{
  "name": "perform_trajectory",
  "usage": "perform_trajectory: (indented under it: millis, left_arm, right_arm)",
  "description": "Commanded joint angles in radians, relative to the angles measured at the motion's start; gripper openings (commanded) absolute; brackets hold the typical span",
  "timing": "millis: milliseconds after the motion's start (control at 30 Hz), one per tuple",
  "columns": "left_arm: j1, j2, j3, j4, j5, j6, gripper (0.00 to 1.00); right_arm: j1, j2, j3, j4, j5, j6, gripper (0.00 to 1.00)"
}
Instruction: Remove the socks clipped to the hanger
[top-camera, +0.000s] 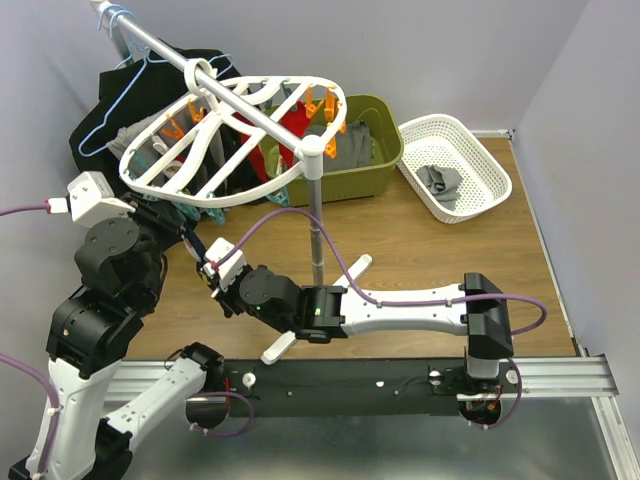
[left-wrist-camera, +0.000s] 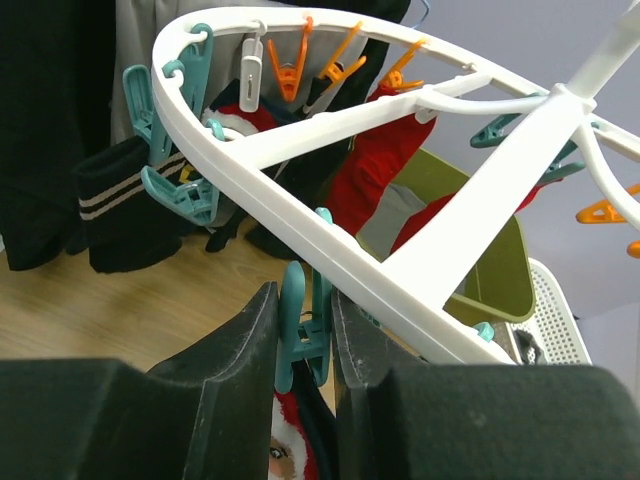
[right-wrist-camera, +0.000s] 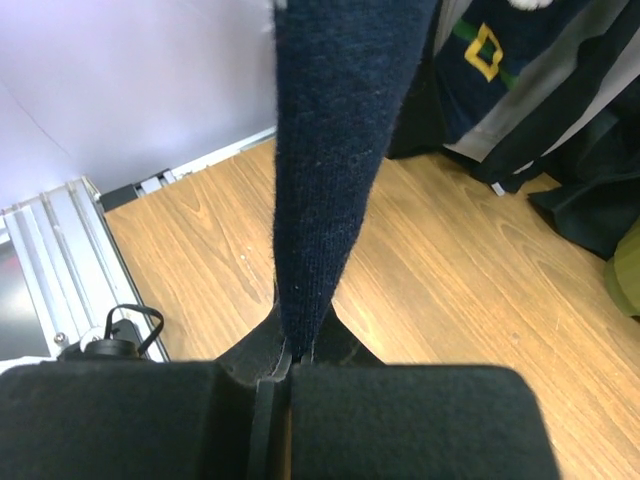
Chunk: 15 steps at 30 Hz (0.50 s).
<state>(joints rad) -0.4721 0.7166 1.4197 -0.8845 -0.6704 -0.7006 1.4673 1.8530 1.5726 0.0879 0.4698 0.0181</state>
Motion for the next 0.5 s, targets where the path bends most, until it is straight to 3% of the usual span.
perform_trajectory:
  millis: [0, 267, 467]
  left_arm:
    - [0.0, -0.019, 0.005, 0.038, -0.018, 0.013, 0.0]
    - [0.0, -0.109, -0.019, 0.036, 0.091, 0.047, 0.0]
    - [0.0, -0.235, -0.064, 0.122, 0.19, 0.098, 0.0]
  right_arm:
    - [0.018, -0.04, -0.038, -0.028, 0.013, -0.001, 0.01]
    - [0.056, -0.153, -0.14, -0.129, 0.014, 0.055, 0.01]
    - [0.106, -0.299, -0.264, -0.183, 0.007, 0.124, 0.01]
